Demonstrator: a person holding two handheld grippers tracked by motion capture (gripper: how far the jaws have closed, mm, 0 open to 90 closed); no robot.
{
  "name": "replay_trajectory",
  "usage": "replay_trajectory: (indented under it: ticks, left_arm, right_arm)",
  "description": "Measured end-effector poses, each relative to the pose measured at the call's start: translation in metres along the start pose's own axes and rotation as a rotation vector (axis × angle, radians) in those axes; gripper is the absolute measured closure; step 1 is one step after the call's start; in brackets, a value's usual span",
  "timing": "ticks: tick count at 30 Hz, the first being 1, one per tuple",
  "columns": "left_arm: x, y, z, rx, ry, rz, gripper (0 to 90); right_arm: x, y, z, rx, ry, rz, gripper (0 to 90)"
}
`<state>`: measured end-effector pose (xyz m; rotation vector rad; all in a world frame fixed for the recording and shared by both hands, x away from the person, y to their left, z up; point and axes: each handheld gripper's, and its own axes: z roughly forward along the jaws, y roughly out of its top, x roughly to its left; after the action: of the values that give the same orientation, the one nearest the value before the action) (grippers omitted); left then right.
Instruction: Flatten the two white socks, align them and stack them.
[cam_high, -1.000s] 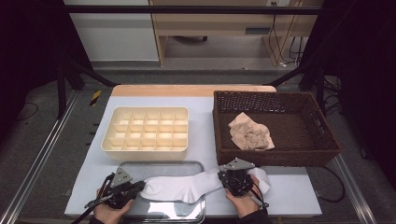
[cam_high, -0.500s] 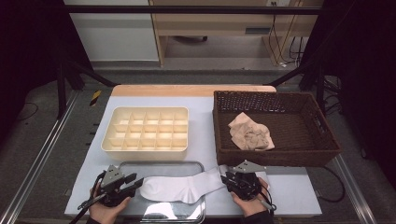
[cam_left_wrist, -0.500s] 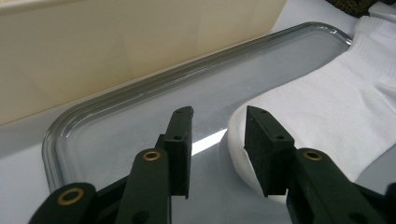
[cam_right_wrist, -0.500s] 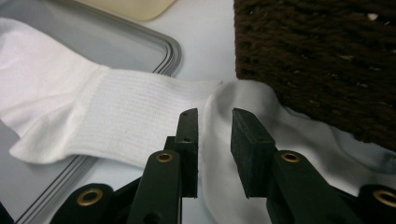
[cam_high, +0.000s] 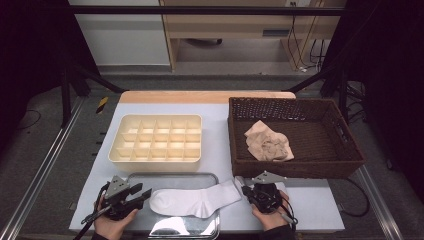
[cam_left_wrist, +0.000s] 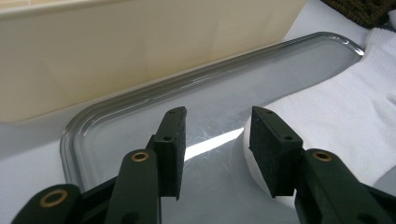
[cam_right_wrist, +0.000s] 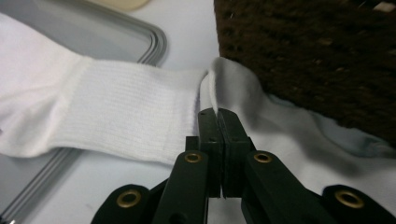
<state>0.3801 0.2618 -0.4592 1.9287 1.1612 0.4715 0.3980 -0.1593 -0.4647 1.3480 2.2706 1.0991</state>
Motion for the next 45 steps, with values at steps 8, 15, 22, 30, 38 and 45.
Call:
replay_trajectory:
  ticks: [8, 15, 22, 30, 38, 45]
  left_arm:
    - [0.002, 0.001, -0.002, -0.011, -0.002, -0.010, 56.4]
    - [0.005, 0.003, -0.004, -0.025, -0.012, -0.027, 56.7]
    - [0.006, 0.007, -0.007, -0.047, -0.008, -0.036, 56.5]
    - [0.007, 0.012, -0.012, -0.077, -0.005, -0.041, 56.8]
    - [-0.001, 0.023, -0.018, -0.108, -0.023, -0.018, 57.0]
    - [-0.017, 0.040, -0.026, -0.147, -0.068, 0.004, 55.7]
  right_arm:
    - [0.008, 0.013, -0.022, -0.123, 0.037, -0.011, 89.6]
    - [0.034, 0.027, -0.013, -0.139, 0.123, -0.066, 89.5]
    - [0.058, 0.023, 0.013, -0.070, 0.207, -0.110, 89.3]
    - [0.067, 0.009, 0.037, 0.020, 0.241, -0.123, 87.8]
    - [0.066, 0.012, 0.032, -0.014, 0.238, -0.127, 76.4]
    - [0.045, 0.026, 0.001, -0.110, 0.158, -0.099, 77.5]
